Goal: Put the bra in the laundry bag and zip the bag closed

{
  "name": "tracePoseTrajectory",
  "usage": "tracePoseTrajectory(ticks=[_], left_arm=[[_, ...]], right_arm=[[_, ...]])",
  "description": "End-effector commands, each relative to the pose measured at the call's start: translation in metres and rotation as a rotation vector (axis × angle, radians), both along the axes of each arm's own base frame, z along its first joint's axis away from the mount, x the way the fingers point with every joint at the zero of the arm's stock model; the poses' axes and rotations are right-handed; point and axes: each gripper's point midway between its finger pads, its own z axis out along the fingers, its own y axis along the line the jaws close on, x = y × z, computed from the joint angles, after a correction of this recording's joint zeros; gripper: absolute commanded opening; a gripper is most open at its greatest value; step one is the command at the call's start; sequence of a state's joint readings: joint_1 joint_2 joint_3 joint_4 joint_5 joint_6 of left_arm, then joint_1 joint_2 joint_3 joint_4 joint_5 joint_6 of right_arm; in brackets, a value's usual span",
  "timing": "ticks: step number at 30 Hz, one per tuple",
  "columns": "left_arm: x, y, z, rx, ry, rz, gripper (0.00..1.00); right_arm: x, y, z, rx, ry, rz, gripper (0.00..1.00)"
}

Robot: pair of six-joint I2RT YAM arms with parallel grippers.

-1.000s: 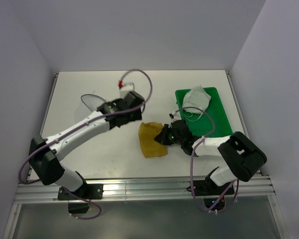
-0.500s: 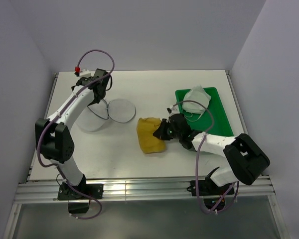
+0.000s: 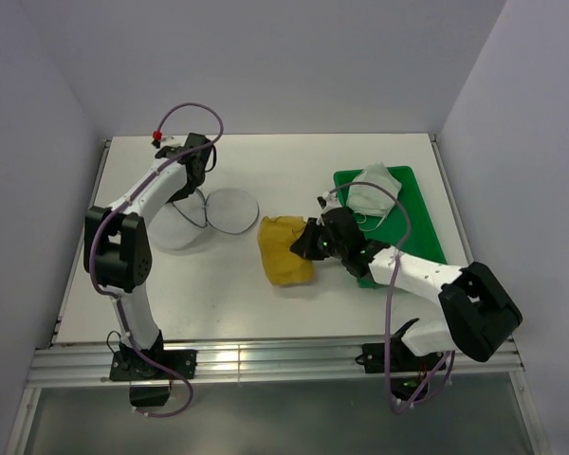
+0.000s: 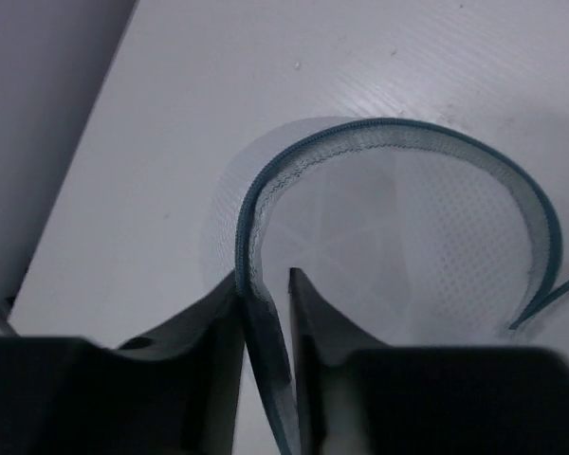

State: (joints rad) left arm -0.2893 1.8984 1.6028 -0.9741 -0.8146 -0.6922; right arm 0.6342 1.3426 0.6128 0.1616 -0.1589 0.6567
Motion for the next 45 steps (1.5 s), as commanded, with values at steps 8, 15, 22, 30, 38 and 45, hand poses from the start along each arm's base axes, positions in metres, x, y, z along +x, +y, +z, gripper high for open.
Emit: tracePoseTrajectory(ticks=[8, 15, 22, 30, 38, 45], left_arm=[[-0.016, -0.076, 0.024, -0.144, -0.037, -0.279, 0.00], [-0.056, -0.122, 0.046, -0.242, -0.094, -0.457, 0.00], [-0.089, -0.143, 0.049, -0.289, -0.106, -0.586, 0.00], [-0.119, -0.173, 0.025, -0.357, -0.069, -0.726, 0.00], [-0.116, -0.178, 0.018, -0.364, -0.066, -0.713, 0.00], [-0.117, -0.187, 0.021, -0.388, -0.084, -0.748, 0.00]], right_arm=[[0.032, 0.028, 0.085, 0.028, -0.113, 0.076, 0.02], [0.029, 0.037, 0.102, 0.007, -0.098, 0.157, 0.01], [0.017, 0.033, 0.075, -0.065, -0.036, 0.227, 0.00], [-0.005, 0.035, 0.052, -0.134, 0.022, 0.349, 0.00], [-0.036, 0.039, 0.049, -0.137, 0.034, 0.393, 0.00], [-0.051, 0.038, 0.048, -0.120, 0.060, 0.421, 0.00]])
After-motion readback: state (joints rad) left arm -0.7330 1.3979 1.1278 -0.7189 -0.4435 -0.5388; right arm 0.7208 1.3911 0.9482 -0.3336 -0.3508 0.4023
